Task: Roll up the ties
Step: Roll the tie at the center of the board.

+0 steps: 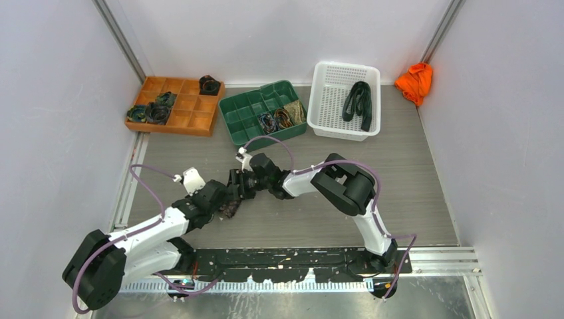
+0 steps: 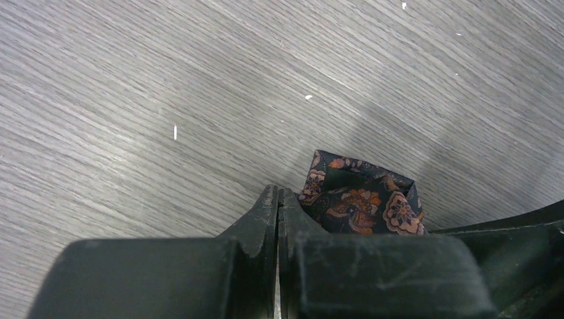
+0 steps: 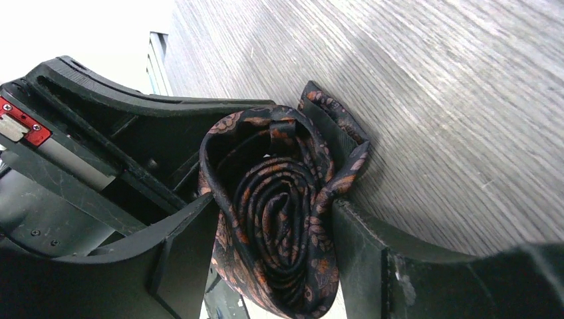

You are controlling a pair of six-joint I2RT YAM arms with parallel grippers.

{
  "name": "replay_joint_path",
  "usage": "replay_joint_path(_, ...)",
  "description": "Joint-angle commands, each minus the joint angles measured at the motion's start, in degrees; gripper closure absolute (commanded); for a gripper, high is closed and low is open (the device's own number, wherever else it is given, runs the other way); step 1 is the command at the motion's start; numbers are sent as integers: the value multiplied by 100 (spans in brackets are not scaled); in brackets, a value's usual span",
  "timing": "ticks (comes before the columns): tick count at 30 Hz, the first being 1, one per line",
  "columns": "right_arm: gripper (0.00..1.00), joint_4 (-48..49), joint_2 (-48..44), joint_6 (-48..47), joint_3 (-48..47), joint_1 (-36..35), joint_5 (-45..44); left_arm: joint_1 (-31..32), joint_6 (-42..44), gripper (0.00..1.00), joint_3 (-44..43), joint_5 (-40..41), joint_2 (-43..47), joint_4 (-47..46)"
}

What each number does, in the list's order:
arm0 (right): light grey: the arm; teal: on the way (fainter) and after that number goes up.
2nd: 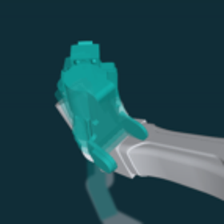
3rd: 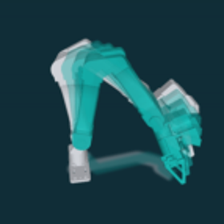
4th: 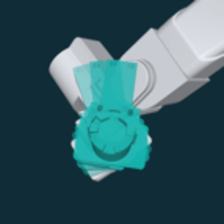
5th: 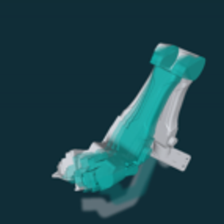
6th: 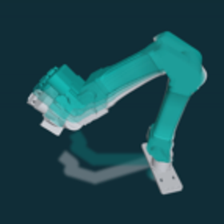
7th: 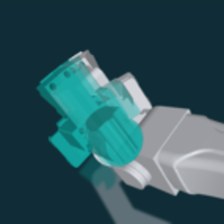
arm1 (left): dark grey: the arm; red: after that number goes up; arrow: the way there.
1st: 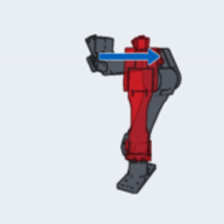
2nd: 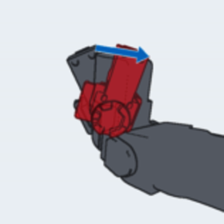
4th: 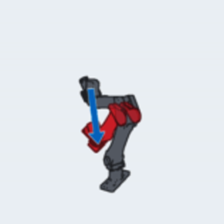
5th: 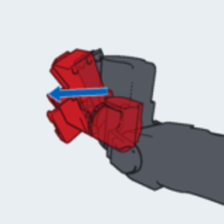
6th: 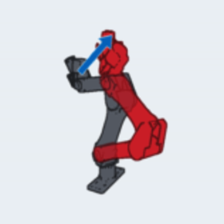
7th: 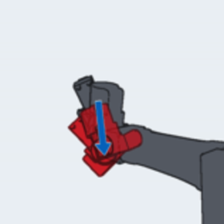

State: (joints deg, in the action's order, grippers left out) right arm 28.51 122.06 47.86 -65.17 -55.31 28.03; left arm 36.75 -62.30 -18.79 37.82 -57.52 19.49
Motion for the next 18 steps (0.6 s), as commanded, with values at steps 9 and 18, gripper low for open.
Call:
replay_joint_path(9, 43, -733, 644, -115, 16, -228, 404, 34, 138, 100, 280, -469, 28, -1221)
replay_joint_path(18, 89, -616, 583, -55, 40, -311, 661, 27, 387, 100, 151, -572, -241, -1407)
